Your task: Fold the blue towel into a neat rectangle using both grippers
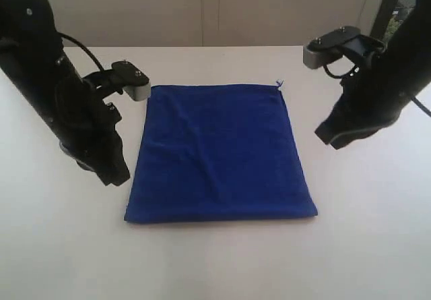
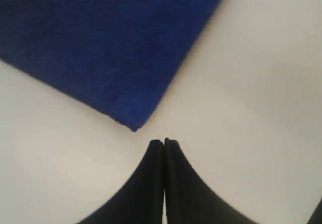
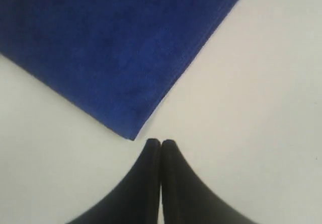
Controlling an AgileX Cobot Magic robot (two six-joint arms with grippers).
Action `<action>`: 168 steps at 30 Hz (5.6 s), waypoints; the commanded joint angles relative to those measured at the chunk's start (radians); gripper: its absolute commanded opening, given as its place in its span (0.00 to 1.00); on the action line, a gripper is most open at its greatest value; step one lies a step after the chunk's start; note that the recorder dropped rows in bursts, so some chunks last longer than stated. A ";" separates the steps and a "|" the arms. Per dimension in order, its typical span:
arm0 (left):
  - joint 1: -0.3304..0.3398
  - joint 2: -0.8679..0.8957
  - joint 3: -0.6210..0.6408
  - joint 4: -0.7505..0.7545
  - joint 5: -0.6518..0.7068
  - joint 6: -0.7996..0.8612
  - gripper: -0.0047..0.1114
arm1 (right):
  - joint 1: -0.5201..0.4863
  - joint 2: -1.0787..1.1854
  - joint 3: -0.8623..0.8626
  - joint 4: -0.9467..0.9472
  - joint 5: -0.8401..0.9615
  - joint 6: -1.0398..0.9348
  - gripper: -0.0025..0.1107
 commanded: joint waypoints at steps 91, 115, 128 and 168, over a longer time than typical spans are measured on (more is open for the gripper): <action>-0.023 0.197 0.187 -0.111 -0.312 0.759 0.40 | 0.093 0.128 0.370 0.207 -0.481 -1.036 0.36; -0.023 0.197 0.187 -0.077 -0.241 0.758 0.04 | 0.093 0.163 0.372 0.202 -0.454 -1.036 0.02; -0.023 0.020 0.187 -0.033 0.006 0.756 0.04 | 0.093 -0.044 0.372 0.248 -0.236 -0.978 0.02; 0.036 0.000 -0.027 0.209 -0.431 0.236 0.04 | 0.093 0.072 0.113 0.240 -0.668 -0.869 0.02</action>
